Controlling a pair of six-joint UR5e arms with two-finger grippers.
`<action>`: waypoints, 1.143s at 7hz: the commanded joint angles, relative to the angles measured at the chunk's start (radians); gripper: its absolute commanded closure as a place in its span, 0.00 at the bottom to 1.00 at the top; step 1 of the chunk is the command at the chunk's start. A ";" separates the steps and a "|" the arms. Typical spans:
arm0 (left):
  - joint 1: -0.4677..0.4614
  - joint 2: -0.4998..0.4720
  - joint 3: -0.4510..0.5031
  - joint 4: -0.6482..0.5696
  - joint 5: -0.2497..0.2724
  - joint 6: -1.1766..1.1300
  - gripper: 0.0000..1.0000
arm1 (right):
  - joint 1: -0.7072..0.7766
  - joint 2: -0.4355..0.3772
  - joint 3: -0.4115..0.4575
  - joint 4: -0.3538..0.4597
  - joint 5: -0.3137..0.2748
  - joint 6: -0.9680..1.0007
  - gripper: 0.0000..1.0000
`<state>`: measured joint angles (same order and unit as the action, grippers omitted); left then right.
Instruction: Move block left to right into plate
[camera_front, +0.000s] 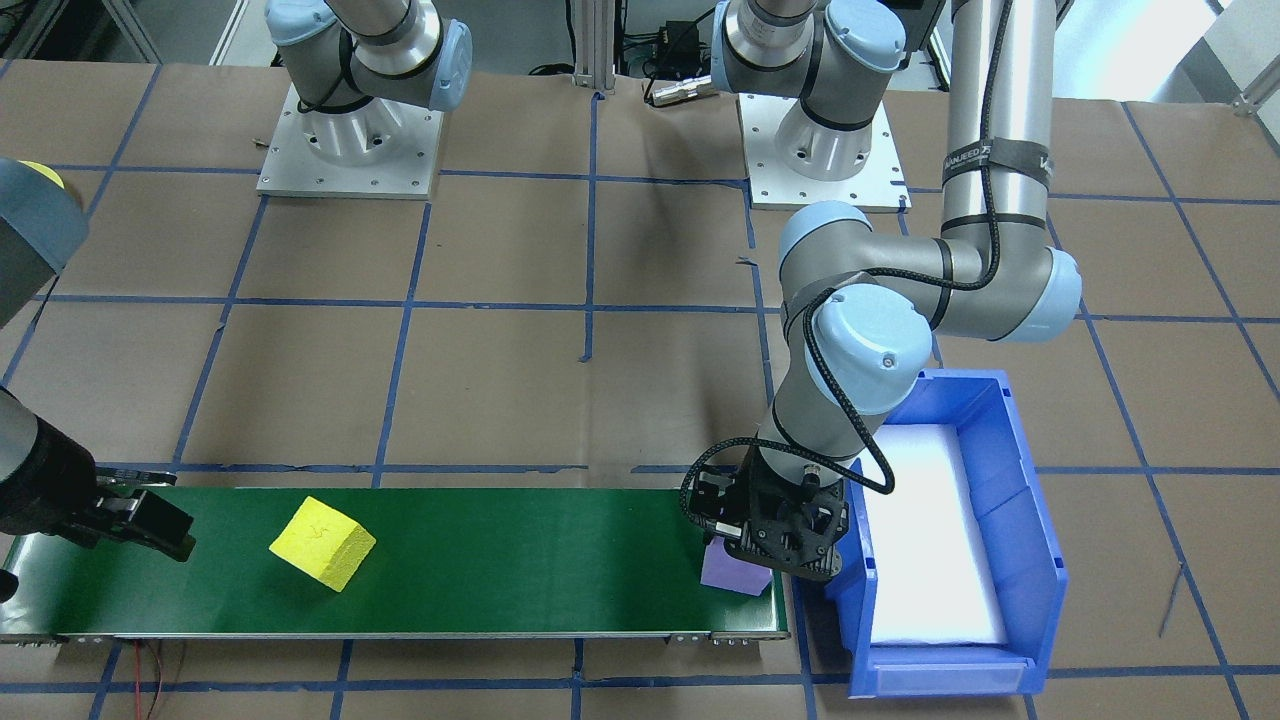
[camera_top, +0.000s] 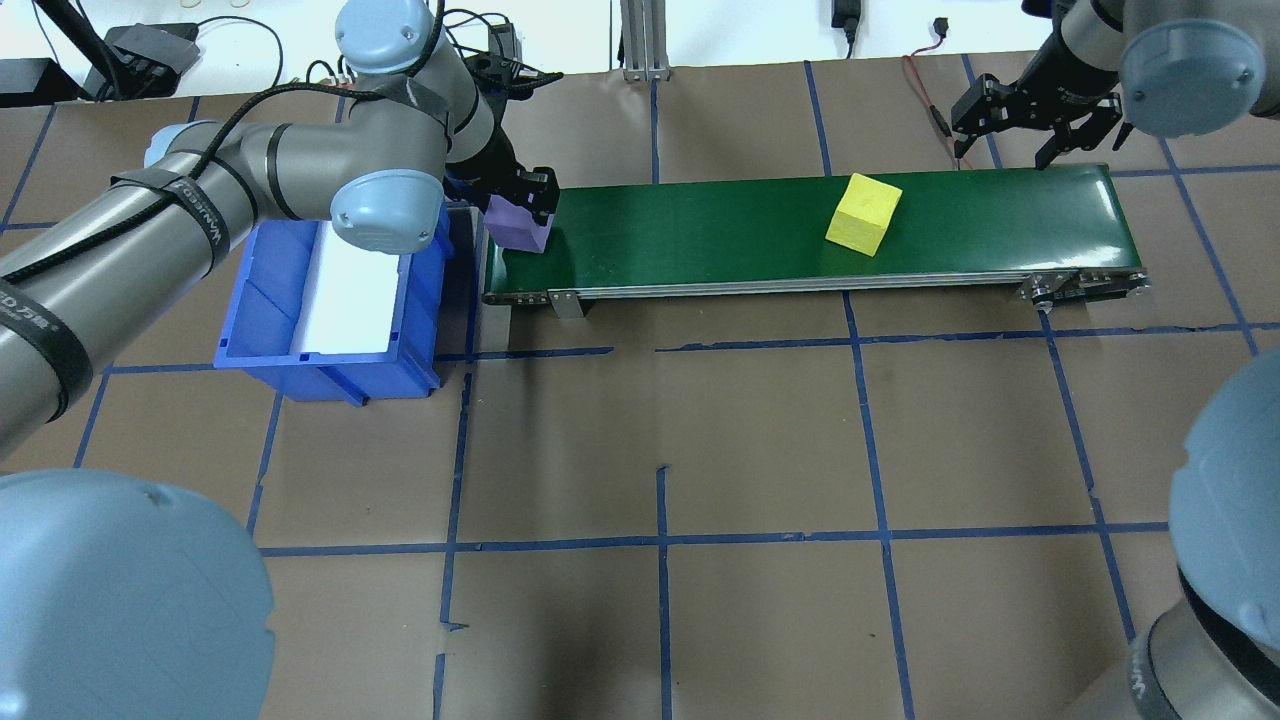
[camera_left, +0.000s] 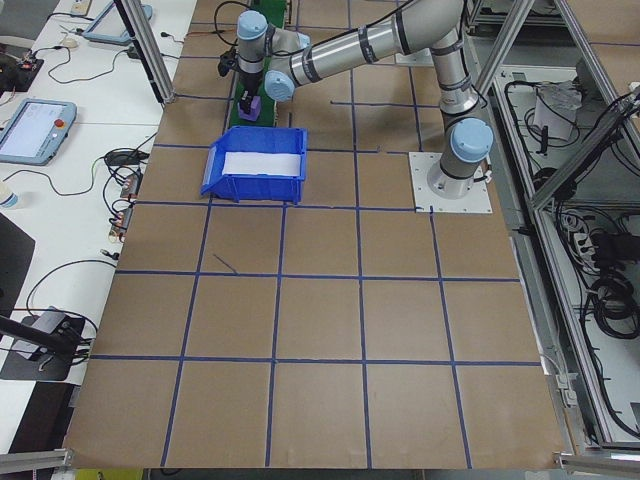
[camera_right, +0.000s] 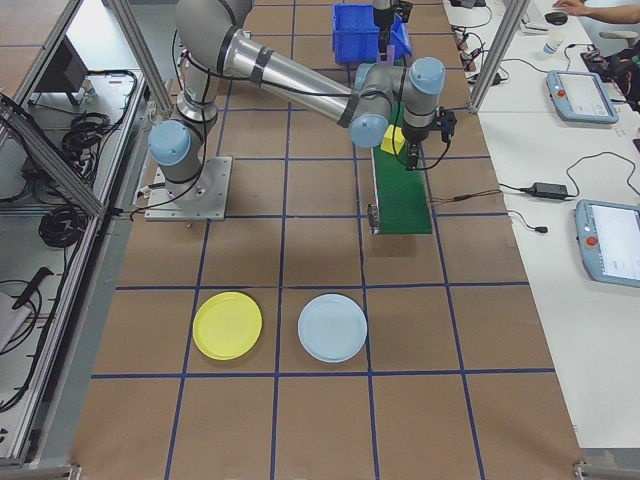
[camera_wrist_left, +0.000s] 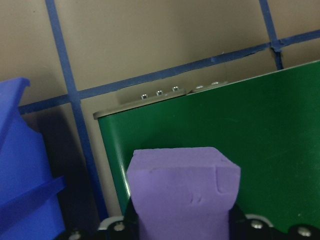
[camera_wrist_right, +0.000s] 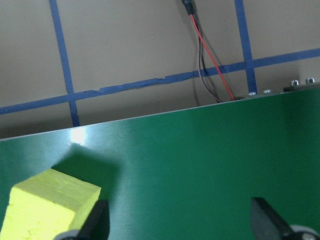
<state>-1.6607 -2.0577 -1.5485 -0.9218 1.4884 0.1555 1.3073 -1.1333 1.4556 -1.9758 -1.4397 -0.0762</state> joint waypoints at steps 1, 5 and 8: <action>-0.001 0.037 0.007 -0.012 0.048 0.009 0.00 | 0.007 -0.013 0.020 0.000 0.007 0.167 0.00; 0.021 0.200 -0.007 -0.238 0.121 0.007 0.00 | 0.018 -0.013 0.068 -0.049 0.087 0.216 0.01; 0.096 0.337 -0.010 -0.455 0.118 0.009 0.00 | 0.018 0.048 0.069 -0.118 0.119 0.213 0.01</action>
<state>-1.5974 -1.7963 -1.5570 -1.2660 1.6076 0.1629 1.3253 -1.1180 1.5244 -2.0476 -1.3274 0.1370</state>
